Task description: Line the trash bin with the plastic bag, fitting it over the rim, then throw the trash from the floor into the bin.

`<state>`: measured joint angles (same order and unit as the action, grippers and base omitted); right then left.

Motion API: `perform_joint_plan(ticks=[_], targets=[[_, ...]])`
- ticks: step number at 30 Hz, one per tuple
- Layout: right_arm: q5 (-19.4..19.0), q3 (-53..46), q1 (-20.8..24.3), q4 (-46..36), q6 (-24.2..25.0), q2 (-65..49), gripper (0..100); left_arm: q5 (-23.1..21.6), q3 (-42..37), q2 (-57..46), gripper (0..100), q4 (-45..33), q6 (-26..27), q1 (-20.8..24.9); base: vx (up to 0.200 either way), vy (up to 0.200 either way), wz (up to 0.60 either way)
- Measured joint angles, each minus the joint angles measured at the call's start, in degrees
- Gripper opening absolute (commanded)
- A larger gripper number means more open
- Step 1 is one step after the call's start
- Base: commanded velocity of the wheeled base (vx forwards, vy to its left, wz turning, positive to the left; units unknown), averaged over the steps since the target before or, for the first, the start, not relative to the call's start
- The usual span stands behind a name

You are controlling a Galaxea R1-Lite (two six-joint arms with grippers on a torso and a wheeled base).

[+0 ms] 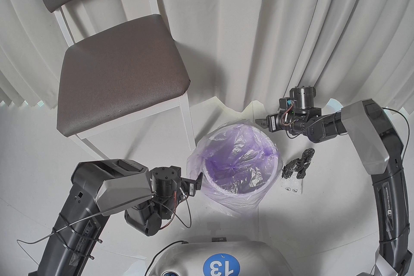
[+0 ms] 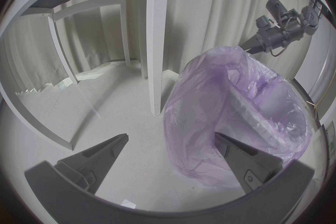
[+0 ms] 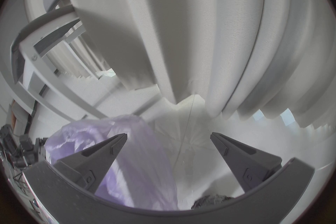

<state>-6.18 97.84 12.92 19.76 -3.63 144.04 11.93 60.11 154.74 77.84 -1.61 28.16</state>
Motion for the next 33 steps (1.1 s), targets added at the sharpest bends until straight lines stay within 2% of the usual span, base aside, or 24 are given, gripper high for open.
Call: perform_joint_plan(ticks=[4, 9, 14, 22, 26, 33], targets=[[0.50, -9.80, 1.63, 2.38, -2.79, -5.05, 100, 1.56, 0.57, 0.32, 100, 0.63, 1.63, 0.23, 0.000, 0.000, 0.00], [0.77, -23.72, 4.33, 4.62, -8.70, -12.68, 100, 3.74, 0.55, 0.09, 100, 2.02, 4.61, 0.22, 0.000, 0.000, 0.00], [0.60, -33.46, 7.39, 5.96, -14.57, -18.44, 100, 0.43, -4.99, -3.27, 100, 2.02, 6.07, -0.68, 0.000, 0.000, 0.00], [-0.17, -38.28, 9.97, 6.24, -19.82, -22.35, 100, -7.80, -13.15, -11.98, 100, -5.36, 6.40, -3.69, 0.000, 0.000, 0.00], [-1.83, -39.24, 10.80, 6.18, -21.32, -22.41, 100, -8.37, -14.49, -14.52, 100, -8.16, 6.53, -5.12, 0.000, 0.000, 0.00], [-2.02, -39.72, 11.06, 6.13, -22.04, -21.16, 100, -8.13, -13.45, -15.30, 100, -11.17, 7.13, -5.78, 0.000, 0.000, 0.00]])
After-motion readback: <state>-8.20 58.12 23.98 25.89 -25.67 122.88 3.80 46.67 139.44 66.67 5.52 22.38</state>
